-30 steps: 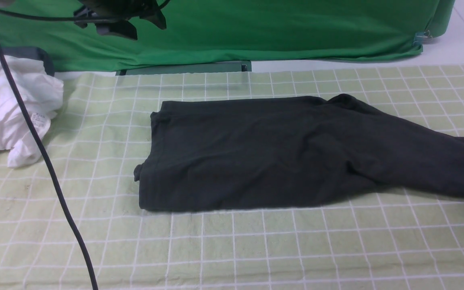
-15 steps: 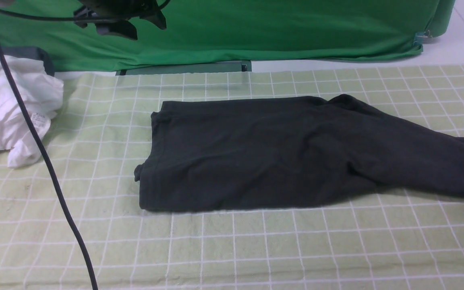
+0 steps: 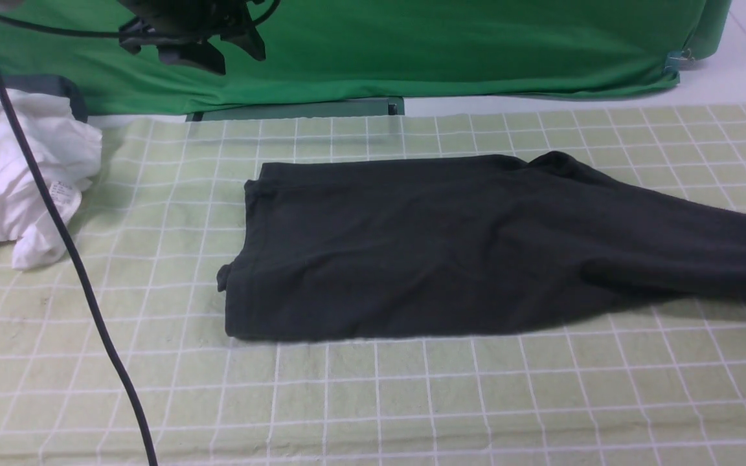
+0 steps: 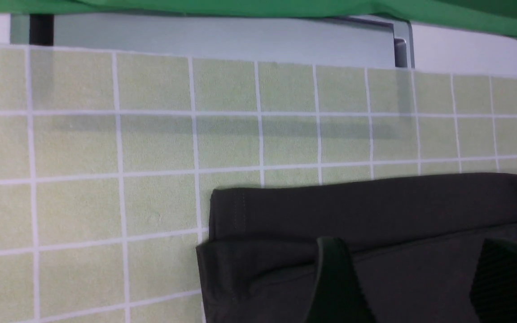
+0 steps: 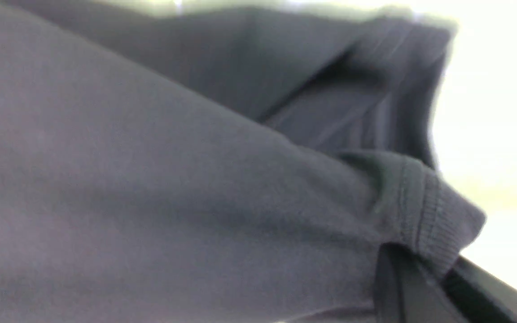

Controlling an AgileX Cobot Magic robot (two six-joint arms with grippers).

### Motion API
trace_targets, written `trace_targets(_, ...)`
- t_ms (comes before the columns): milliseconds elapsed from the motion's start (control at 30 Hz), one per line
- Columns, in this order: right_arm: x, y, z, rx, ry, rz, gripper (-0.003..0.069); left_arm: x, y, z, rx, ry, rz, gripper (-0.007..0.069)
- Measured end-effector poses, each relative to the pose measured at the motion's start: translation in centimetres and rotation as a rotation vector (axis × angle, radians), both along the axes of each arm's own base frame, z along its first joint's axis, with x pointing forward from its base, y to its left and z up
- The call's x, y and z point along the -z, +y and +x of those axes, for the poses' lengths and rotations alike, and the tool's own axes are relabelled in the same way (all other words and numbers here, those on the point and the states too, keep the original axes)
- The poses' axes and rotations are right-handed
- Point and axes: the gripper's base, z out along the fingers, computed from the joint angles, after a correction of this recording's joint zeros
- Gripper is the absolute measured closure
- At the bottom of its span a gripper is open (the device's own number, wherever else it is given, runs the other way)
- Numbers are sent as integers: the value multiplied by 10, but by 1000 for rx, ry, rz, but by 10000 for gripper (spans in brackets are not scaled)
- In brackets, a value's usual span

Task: Fold a long-sleeved shirt over a green coffee tablecloth.
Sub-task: 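Pull the folded dark garment lengthwise by its ends to straighten it flat on the table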

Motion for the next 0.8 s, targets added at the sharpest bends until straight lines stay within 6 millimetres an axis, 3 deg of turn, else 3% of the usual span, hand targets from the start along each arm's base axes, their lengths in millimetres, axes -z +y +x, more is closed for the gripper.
trace_targets(133, -17, -5, 9, -11, -67, -43, 629, 1, 0, -3, 28, 26, 10, 267)
trace_targets(367, -5, -12, 20, -36, -112, -93, 595, 2, 0, -3, 38, 30, 23, 286)
trace_targets(467, 13, -16, 27, -47, -93, -108, 489, 4, 3, -4, 39, 43, 56, 286)
trace_targets(567, 25, -21, 30, -27, -77, -129, 295, 12, 5, -5, 36, 69, 88, 286)
trace_targets(667, 15, -24, 35, 4, -99, -138, 181, 28, 4, -8, 41, 131, 71, 286)
trace_targets(700, 15, -24, 35, 6, -97, -136, 176, 30, 4, -8, 41, 135, 70, 286)
trace_targets(800, -9, -26, 41, 49, -102, -120, 132, 50, -1, -13, 54, 213, 58, 286)
